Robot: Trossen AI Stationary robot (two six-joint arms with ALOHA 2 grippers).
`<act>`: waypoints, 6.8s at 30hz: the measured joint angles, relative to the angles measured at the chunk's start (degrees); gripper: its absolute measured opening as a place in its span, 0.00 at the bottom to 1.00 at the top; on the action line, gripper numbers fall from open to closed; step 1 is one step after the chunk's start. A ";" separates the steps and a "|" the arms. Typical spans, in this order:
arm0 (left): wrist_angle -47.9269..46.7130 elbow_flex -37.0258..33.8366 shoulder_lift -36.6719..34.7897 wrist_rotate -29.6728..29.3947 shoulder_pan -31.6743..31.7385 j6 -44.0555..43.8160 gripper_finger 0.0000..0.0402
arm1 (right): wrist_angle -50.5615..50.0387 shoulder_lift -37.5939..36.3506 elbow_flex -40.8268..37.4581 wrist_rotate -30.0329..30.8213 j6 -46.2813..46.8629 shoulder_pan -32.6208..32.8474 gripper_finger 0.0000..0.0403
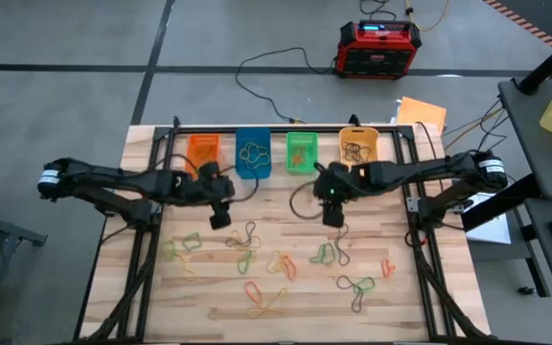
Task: Sort rubber bands into baskets
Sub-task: Put the green rubber band into the orange bin
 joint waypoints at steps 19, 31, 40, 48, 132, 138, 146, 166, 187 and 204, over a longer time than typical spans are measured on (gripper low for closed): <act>3.33 -0.03 -0.91 -9.19 -5.76 7.36 0.34 | -26.12 0.00 -0.04 -0.10 29.60 6.84 0.37; 2.67 -0.03 -1.17 -16.65 -3.20 16.98 0.34 | -38.10 -3.25 -0.37 -5.93 44.50 6.96 0.37; 6.41 -0.03 -1.15 -9.01 0.54 20.85 0.34 | -34.30 -10.71 -3.43 -0.94 55.60 7.36 0.40; 7.18 -0.04 -1.06 -7.51 0.91 22.08 0.34 | -25.78 -10.65 -8.58 -5.23 57.22 9.70 0.44; 51.15 -16.67 -0.93 18.04 0.90 6.84 0.34 | 41.15 1.90 -9.07 20.28 -24.01 15.89 0.02; 54.99 -18.71 -0.93 18.36 0.90 2.14 0.34 | 55.21 6.11 -8.98 20.04 -35.25 13.42 0.02; 56.99 -18.65 0.98 17.76 0.89 0.02 0.34 | 70.79 11.67 -8.98 17.99 -47.08 11.90 0.02; 72.76 -18.46 11.42 26.96 0.84 -1.07 0.30 | 74.37 15.67 -5.14 15.32 -55.32 10.40 0.02; 77.93 -18.46 11.16 31.07 0.83 1.55 0.00 | 69.10 11.03 -5.16 15.33 -35.86 10.41 0.24; 39.63 -16.11 -4.99 4.08 12.51 -8.55 0.00 | 40.66 1.55 -5.22 18.59 -17.88 6.89 0.46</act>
